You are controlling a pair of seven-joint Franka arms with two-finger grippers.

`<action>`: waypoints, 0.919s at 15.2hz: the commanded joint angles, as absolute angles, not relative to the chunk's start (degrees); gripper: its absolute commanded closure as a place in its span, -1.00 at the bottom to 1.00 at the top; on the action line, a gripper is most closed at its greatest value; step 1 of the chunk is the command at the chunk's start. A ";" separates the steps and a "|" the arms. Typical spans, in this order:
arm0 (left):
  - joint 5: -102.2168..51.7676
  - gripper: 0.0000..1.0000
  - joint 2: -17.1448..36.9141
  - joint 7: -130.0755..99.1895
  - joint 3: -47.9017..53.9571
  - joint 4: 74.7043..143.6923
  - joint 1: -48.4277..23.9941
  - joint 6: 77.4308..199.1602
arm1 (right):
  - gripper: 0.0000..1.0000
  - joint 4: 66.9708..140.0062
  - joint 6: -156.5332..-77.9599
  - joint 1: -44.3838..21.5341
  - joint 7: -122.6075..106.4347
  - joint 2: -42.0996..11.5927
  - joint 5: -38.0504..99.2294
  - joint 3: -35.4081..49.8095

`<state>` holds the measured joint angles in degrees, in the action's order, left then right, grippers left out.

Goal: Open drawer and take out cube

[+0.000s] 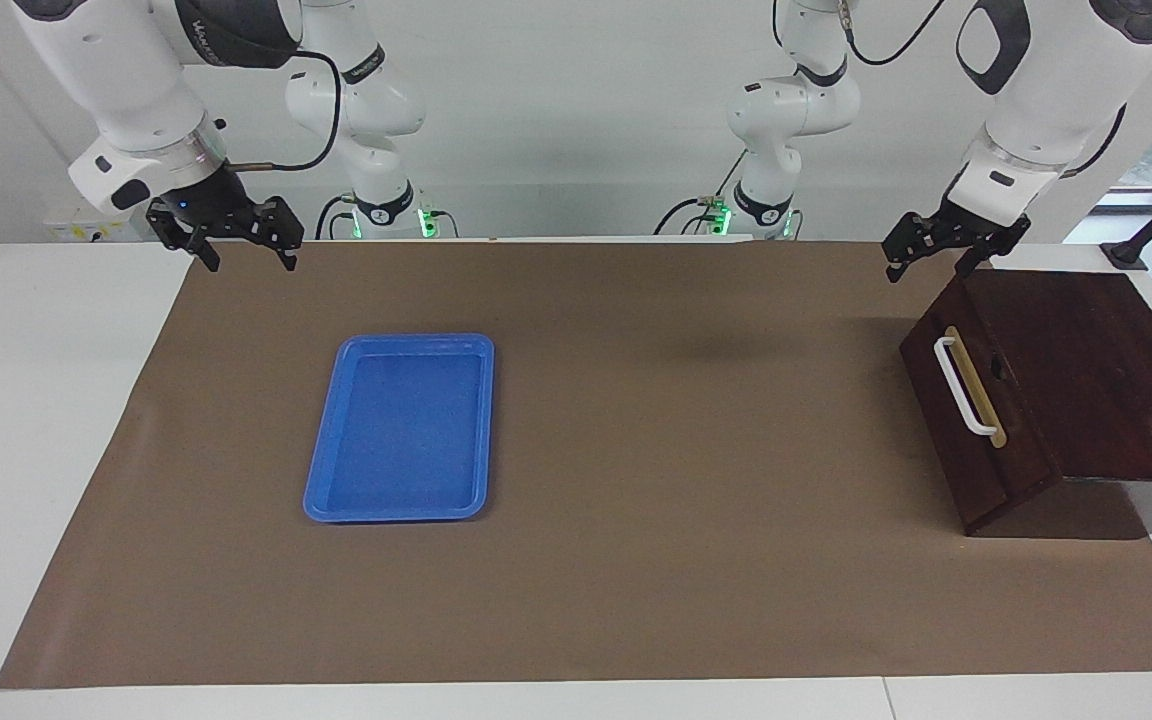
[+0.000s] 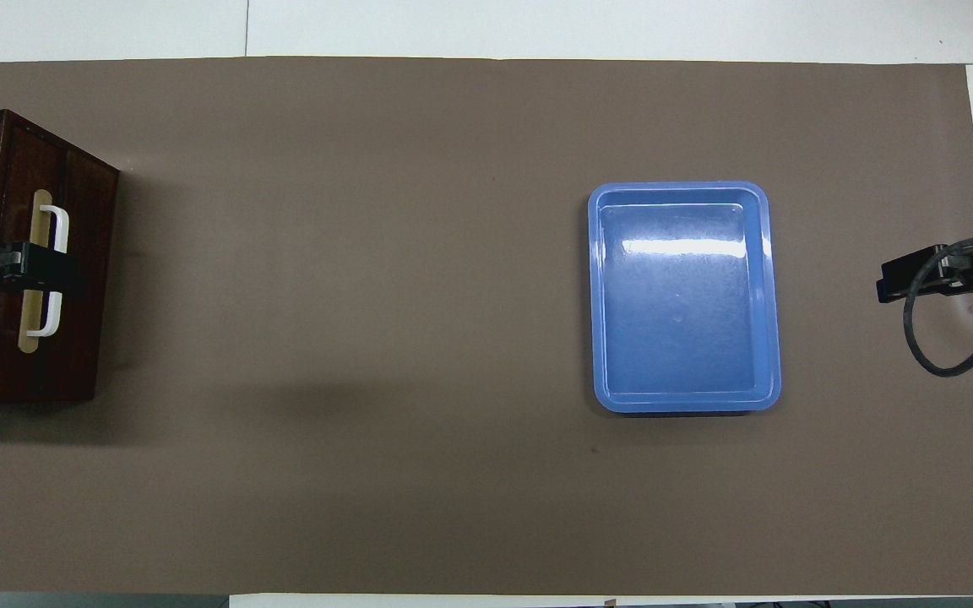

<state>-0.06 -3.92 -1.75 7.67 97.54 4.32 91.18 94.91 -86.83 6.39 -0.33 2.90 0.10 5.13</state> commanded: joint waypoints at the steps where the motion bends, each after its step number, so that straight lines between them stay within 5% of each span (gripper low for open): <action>1: 0.79 -1.00 -5.01 -2.28 7.21 98.00 3.60 90.70 | -1.00 95.71 -86.75 7.56 0.26 3.52 0.62 5.89; 14: 10.53 -1.00 -4.22 -2.11 7.38 103.61 1.94 100.09 | -1.00 95.71 -86.75 7.47 0.26 3.52 0.62 5.89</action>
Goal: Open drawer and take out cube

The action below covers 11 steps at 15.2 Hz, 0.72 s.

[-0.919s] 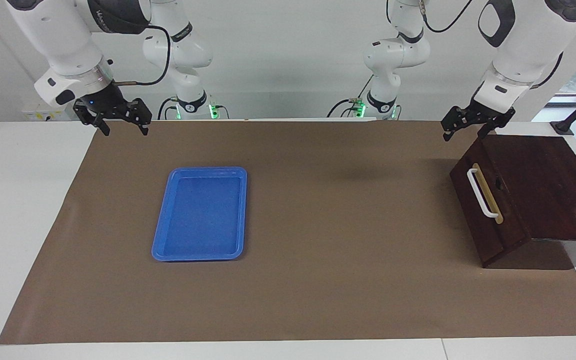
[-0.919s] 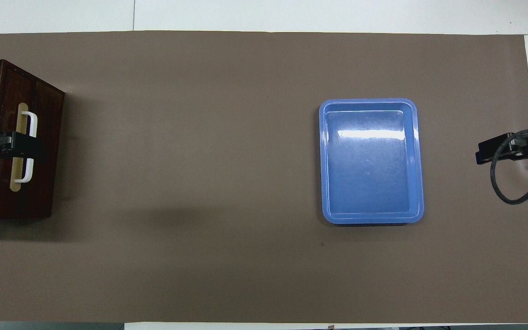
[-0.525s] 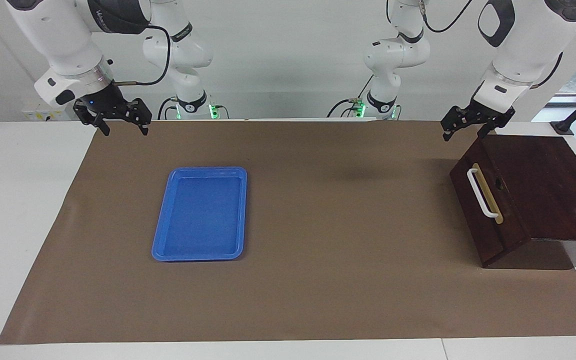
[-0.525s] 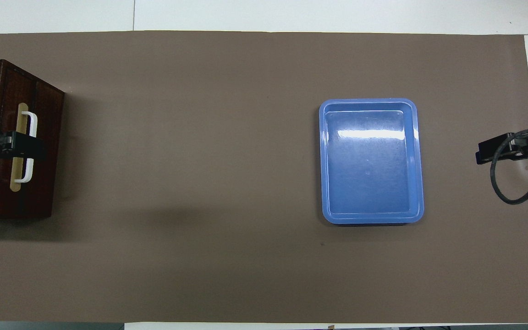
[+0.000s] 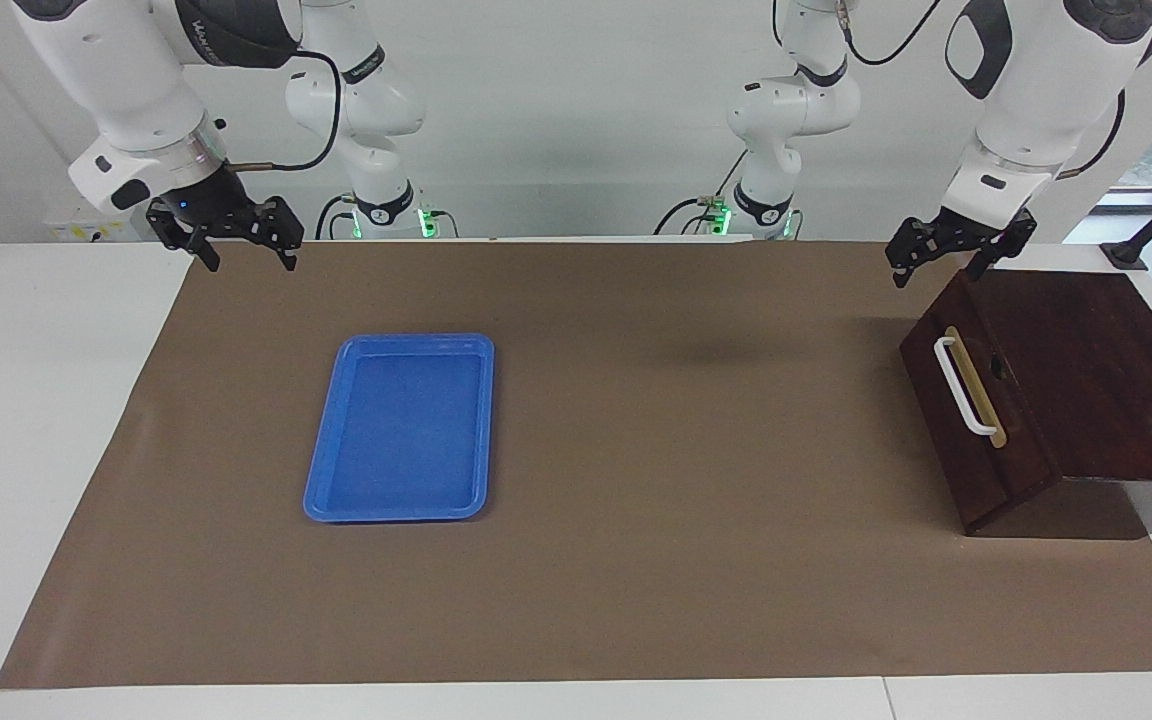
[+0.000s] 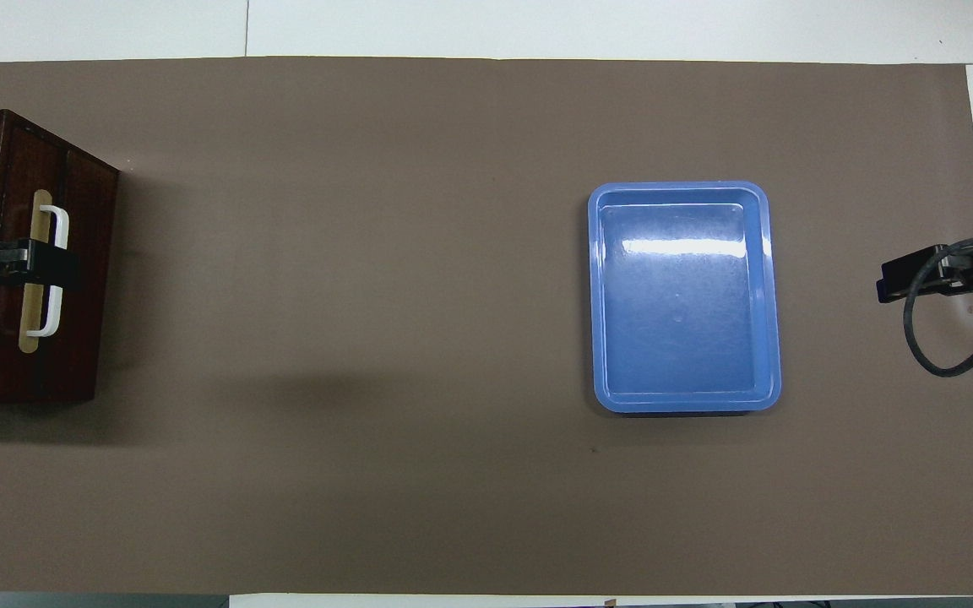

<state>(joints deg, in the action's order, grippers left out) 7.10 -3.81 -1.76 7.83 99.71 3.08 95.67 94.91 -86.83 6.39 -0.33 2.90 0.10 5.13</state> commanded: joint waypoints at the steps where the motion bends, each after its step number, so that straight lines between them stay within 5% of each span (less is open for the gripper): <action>1: 11.94 -1.00 -3.96 -2.20 7.38 105.10 1.67 102.54 | -1.00 95.71 -86.75 7.56 0.26 3.52 0.62 5.89; 11: 29.08 -1.00 6.06 -2.90 7.38 108.45 -1.23 110.91 | -1.00 95.71 -86.75 7.47 0.09 3.52 0.62 5.89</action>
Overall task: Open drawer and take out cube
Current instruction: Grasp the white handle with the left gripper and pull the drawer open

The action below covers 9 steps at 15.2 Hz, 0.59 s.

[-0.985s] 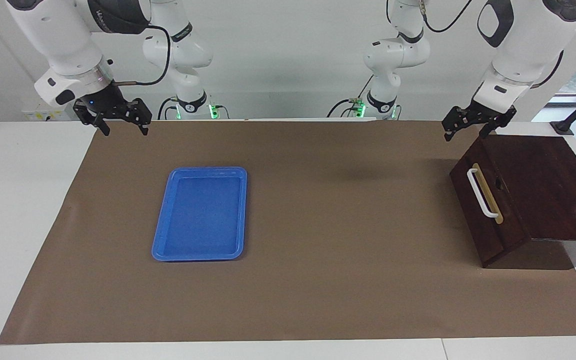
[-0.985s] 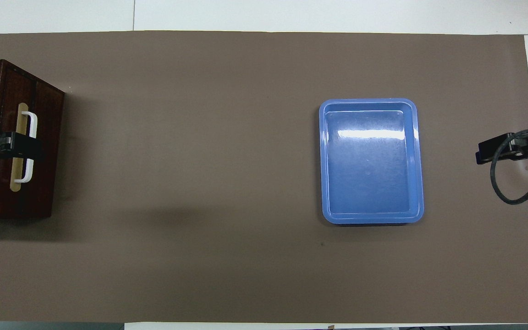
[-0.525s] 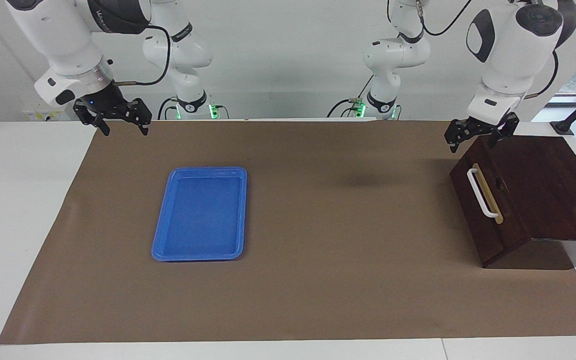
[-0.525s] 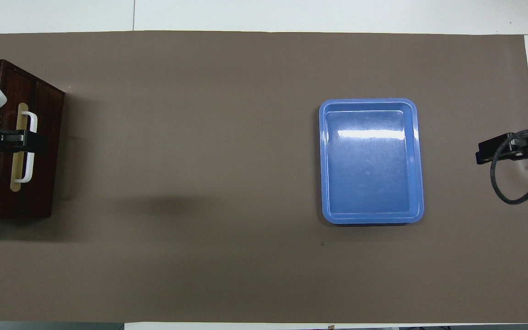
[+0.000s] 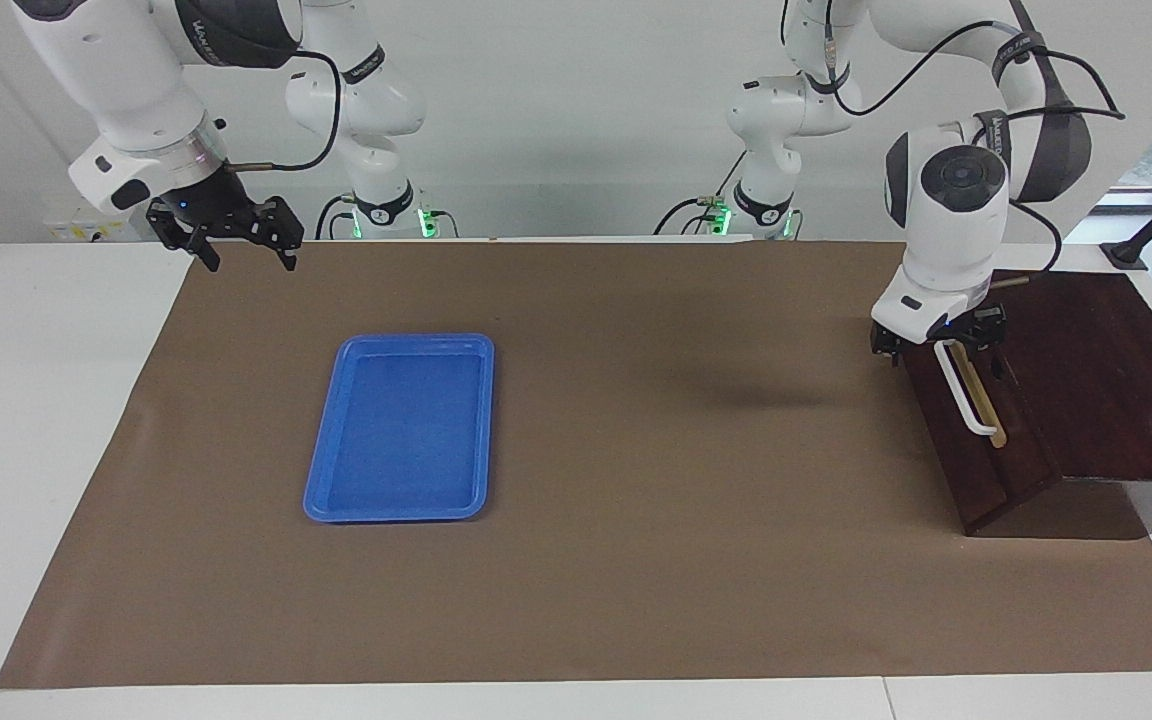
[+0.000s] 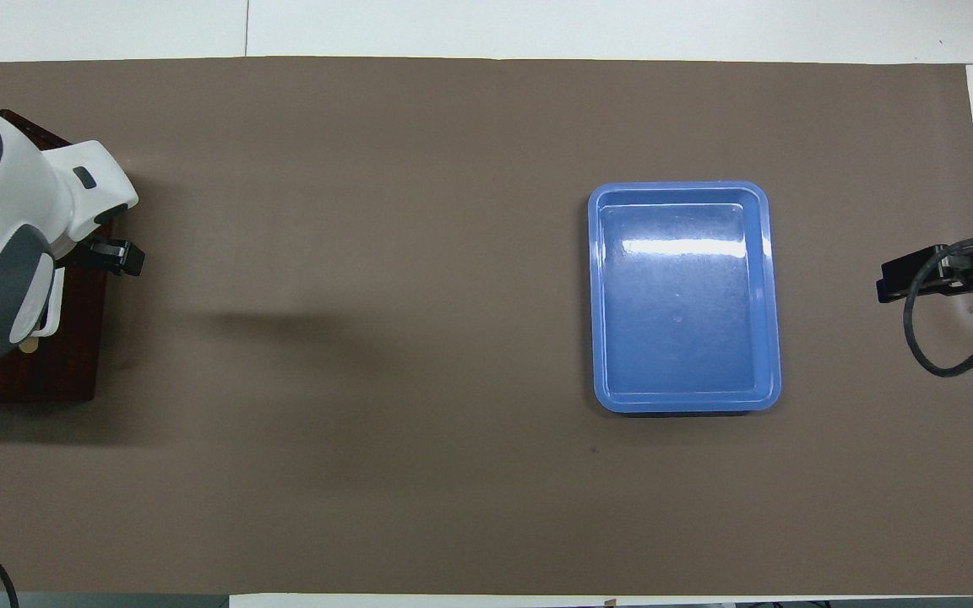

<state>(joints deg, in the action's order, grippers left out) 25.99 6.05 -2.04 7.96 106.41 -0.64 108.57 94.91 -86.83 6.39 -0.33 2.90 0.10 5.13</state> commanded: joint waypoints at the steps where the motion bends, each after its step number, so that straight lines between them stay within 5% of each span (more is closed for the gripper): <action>1: 29.70 -1.00 6.06 -4.03 7.38 109.68 -0.88 112.83 | -1.00 95.71 -86.84 7.47 -0.09 3.52 0.62 5.89; 9: 34.80 -1.00 6.15 -4.75 7.21 114.17 0.79 119.26 | -1.00 95.71 -86.84 7.56 -0.09 3.52 0.61 5.89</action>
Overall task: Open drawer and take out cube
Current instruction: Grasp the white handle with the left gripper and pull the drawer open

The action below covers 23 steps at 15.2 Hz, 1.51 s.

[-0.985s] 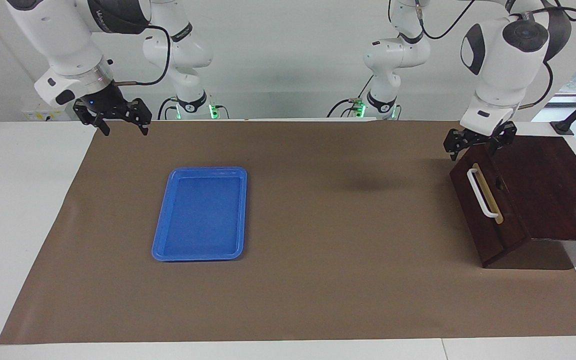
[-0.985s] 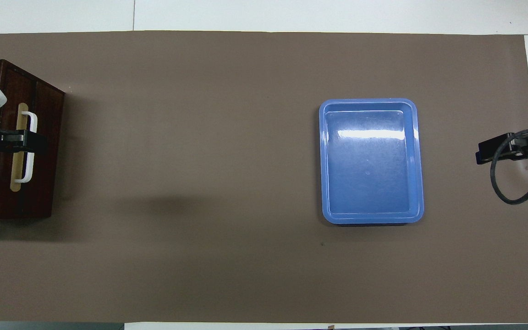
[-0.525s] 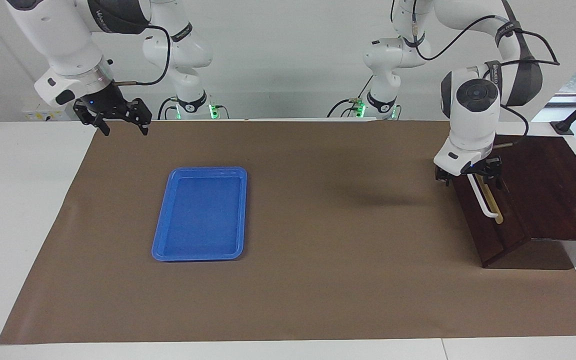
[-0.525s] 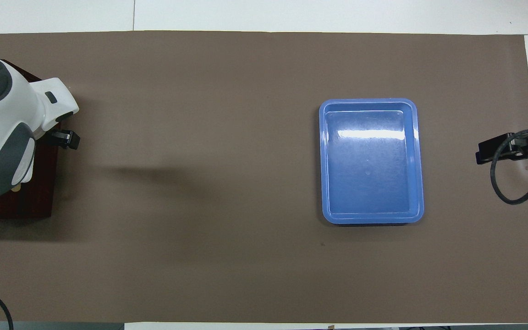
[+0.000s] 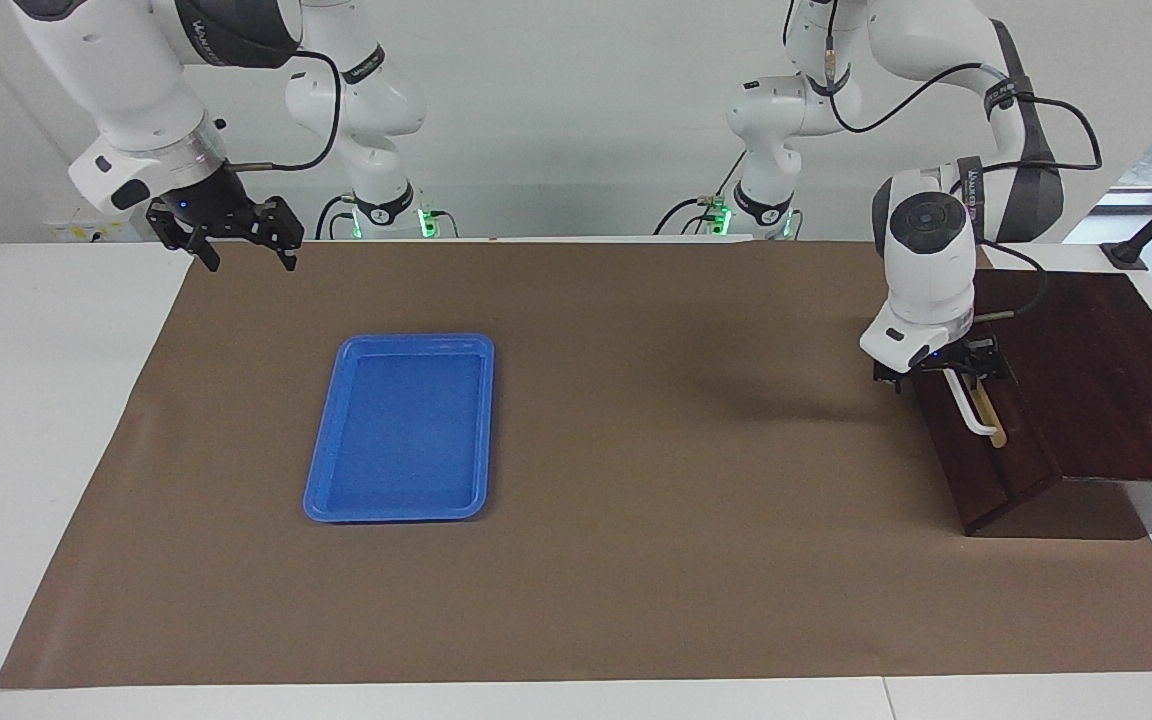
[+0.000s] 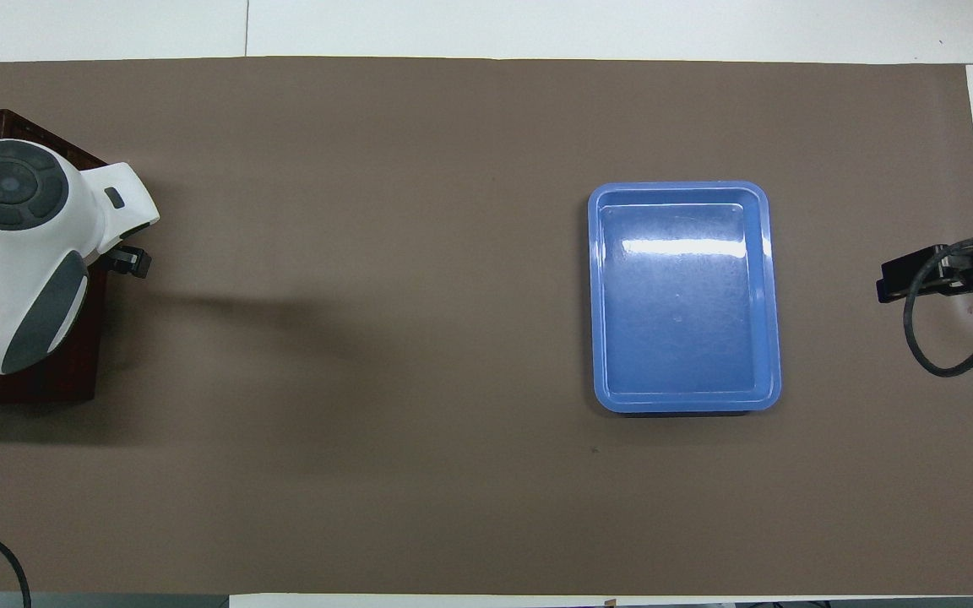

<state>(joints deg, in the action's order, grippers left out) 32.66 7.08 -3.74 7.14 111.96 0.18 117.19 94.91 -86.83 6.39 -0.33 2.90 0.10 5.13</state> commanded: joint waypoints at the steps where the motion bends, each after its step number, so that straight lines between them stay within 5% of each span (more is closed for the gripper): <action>1: 34.80 -1.00 6.15 -4.92 7.21 114.17 0.79 119.44 | -1.00 95.71 -86.84 7.56 -0.09 3.52 0.62 5.80; 23: 34.81 -1.00 10.19 -6.06 7.29 115.75 1.50 123.57 | -1.00 95.71 -86.75 7.56 -0.09 3.52 0.61 5.89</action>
